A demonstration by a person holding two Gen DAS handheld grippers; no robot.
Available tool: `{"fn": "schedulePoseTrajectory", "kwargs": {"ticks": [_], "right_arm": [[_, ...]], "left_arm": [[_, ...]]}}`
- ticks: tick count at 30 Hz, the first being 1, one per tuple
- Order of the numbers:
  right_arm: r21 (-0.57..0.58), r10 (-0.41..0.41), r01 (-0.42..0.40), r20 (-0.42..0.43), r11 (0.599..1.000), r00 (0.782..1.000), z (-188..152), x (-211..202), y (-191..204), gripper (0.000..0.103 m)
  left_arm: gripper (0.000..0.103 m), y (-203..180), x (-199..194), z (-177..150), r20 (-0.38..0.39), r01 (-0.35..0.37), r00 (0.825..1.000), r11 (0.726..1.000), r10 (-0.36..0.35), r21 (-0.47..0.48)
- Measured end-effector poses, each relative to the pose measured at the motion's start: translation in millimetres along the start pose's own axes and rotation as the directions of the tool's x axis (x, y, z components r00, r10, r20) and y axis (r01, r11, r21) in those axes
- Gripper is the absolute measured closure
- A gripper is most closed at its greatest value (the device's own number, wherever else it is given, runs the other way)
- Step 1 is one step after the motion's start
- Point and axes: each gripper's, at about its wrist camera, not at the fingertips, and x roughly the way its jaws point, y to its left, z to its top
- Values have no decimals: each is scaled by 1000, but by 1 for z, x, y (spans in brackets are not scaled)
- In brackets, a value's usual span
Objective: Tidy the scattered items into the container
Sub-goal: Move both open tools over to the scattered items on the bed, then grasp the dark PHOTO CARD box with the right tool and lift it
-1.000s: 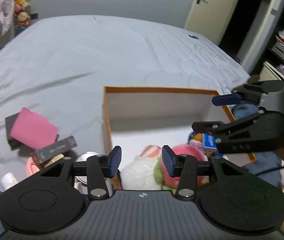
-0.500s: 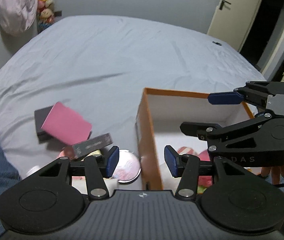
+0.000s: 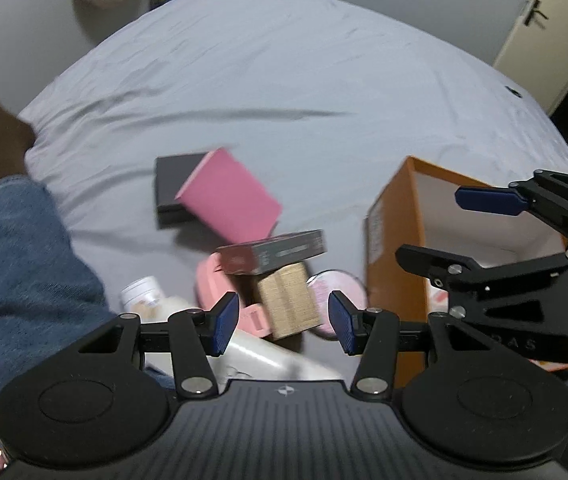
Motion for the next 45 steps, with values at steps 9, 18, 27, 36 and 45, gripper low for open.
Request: {"fn": "schedulePoseTrajectory", "kwargs": {"ticks": [9, 18, 27, 36, 45], "right_arm": [[-48, 80, -83, -66, 995, 995, 14, 28, 17, 31], [-141, 109, -129, -140, 982, 984, 10, 56, 27, 37], [-323, 135, -193, -193, 927, 972, 6, 78, 37, 37], [-413, 163, -253, -242, 875, 957, 5, 96, 46, 37], [-425, 208, -308, -265, 851, 941, 10, 106, 45, 37]], "left_arm": [[45, 29, 15, 0, -86, 3, 996, 997, -9, -76], [45, 35, 26, -1, -115, -9, 993, 997, 0, -79], [45, 40, 35, 1, -132, -20, 991, 997, 11, -70], [45, 45, 42, 2, -140, -33, 990, 998, 25, -52], [48, 51, 50, 3, -150, -27, 988, 998, 19, -52]]}}
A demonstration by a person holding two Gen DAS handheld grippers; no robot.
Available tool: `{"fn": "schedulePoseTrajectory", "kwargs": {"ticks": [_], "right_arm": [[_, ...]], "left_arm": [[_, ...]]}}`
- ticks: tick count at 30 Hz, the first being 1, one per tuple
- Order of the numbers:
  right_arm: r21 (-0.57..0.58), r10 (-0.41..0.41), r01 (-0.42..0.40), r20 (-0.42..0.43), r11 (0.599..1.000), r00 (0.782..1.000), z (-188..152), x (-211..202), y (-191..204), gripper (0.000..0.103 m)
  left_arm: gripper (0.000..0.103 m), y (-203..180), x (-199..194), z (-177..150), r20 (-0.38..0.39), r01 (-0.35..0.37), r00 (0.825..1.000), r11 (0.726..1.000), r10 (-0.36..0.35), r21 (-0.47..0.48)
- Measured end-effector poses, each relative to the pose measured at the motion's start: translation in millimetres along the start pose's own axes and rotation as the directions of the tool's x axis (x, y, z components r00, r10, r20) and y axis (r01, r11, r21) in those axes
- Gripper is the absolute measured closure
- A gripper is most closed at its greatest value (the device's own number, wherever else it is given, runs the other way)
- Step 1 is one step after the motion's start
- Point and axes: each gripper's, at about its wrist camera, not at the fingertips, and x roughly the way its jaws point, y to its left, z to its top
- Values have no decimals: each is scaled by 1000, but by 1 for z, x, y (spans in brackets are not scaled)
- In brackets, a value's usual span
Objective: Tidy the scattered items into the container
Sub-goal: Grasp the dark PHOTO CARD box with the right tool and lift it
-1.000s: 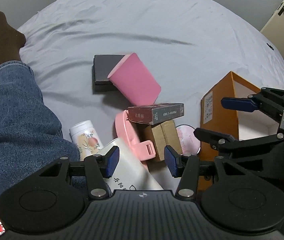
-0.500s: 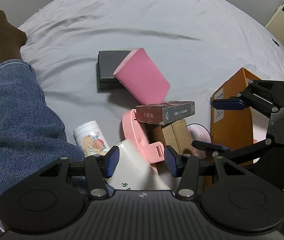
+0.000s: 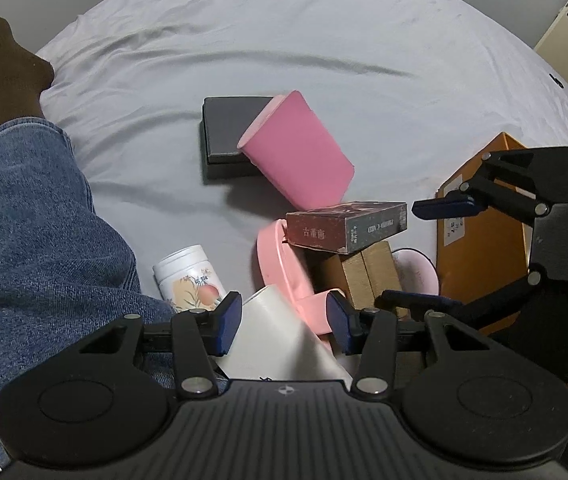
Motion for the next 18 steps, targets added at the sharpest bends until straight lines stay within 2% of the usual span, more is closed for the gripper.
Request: {"fn": "schedulePoseTrajectory", "kwargs": {"ticks": [6, 12, 18], "right_arm": [[-7, -22, 22, 21, 1000, 1000, 8, 2, -3, 44], [9, -1, 0, 45, 1000, 999, 16, 7, -4, 45], [25, -8, 6, 71, 1000, 997, 23, 13, -2, 53]], "left_arm": [[48, 3, 1, 0, -3, 0, 1000, 1000, 0, -1], [48, 6, 1, 0, 0, 0, 1000, 1000, 0, -7], [48, 9, 0, 1, 5, -1, 1000, 1000, 1, -15]]}}
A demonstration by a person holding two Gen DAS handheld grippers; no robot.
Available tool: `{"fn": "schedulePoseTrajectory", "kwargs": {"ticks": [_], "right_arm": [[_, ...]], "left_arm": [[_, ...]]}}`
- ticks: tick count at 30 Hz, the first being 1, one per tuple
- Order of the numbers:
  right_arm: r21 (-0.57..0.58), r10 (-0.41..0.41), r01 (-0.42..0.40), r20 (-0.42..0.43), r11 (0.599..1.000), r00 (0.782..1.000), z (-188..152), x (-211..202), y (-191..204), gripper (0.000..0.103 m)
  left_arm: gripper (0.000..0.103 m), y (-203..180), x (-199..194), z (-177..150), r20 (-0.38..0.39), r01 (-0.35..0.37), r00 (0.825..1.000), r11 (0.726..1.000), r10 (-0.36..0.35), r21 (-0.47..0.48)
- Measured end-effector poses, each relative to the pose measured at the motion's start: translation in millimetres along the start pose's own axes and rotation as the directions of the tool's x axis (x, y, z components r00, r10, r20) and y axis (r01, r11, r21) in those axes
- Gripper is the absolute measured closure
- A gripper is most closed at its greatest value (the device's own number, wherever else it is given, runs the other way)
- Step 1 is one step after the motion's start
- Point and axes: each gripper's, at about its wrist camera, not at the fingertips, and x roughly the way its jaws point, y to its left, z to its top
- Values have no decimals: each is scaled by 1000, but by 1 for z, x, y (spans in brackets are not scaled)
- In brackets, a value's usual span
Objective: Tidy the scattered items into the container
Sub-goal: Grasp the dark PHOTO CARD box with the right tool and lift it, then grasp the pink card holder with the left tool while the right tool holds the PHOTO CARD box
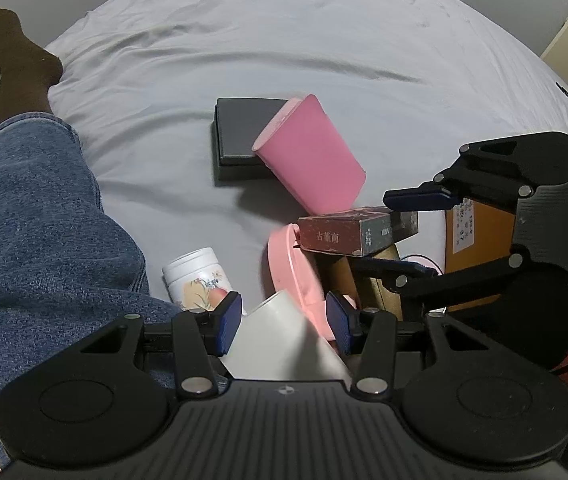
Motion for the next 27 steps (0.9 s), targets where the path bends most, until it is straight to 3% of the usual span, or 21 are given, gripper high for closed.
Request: {"fn": "schedulePoseTrajectory", "kwargs": {"ticks": [5, 10, 19, 27], "right_arm": [[3, -31, 31, 8, 1000, 999, 1, -2, 1, 69], [81, -41, 40, 8, 996, 999, -2, -7, -12, 77], [250, -18, 33, -60, 968, 998, -10, -18, -41, 79], [285, -15, 30, -53, 958, 998, -12, -14, -47, 78]], "left_arm": [[48, 2, -1, 1, 1, 4, 1000, 1000, -4, 3], [48, 1, -2, 1, 5, 8, 1000, 1000, -8, 8], [48, 0, -3, 5, 19, 14, 1000, 1000, -15, 16], [48, -5, -3, 11, 35, 26, 999, 999, -27, 38]]}}
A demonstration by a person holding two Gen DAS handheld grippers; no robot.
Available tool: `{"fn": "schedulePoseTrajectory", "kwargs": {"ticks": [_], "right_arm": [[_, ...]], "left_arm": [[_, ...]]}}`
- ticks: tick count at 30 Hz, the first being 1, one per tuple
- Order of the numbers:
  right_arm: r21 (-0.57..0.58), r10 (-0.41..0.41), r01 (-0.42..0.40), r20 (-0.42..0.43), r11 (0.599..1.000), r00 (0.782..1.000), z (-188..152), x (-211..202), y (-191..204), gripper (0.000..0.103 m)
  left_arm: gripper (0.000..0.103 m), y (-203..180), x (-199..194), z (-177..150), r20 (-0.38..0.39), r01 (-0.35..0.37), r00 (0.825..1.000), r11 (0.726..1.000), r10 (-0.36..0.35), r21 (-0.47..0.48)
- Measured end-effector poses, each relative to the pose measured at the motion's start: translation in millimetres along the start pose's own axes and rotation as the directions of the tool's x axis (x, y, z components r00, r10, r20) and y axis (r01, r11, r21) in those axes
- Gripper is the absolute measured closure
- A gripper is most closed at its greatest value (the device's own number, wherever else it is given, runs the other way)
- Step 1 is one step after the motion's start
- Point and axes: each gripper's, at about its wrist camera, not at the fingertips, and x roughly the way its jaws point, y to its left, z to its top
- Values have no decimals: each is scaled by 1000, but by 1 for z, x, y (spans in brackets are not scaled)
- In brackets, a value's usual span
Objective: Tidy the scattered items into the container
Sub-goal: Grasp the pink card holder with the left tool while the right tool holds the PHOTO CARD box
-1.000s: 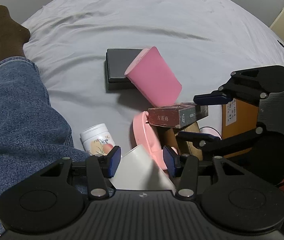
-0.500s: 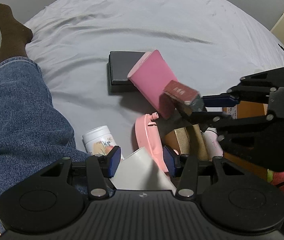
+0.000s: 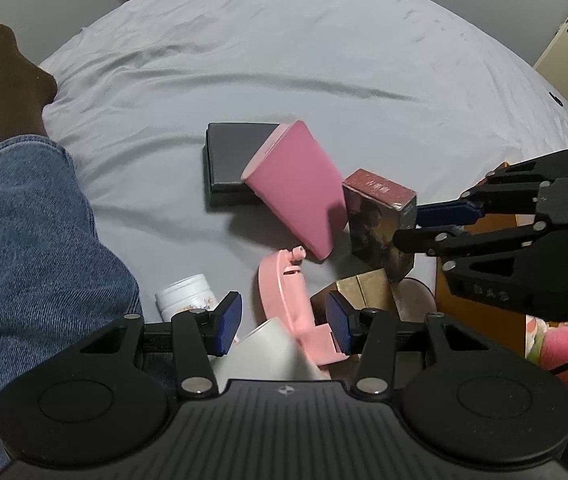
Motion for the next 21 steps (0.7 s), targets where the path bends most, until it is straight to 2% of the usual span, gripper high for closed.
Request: {"fn": "schedulePoseTrajectory", "kwargs": {"ticks": [7, 15, 21], "right_arm": [[4, 8, -8, 15, 1000, 1000, 1, 7, 2, 77], [20, 3, -4, 24, 1000, 1000, -1, -1, 1, 78], [38, -29, 27, 43, 999, 999, 1, -11, -9, 79]], "left_arm": [[48, 3, 3, 3, 5, 11, 1000, 1000, -11, 1], [48, 12, 5, 9, 25, 62, 998, 997, -61, -36], [47, 16, 11, 24, 72, 80, 995, 996, -76, -50]]}}
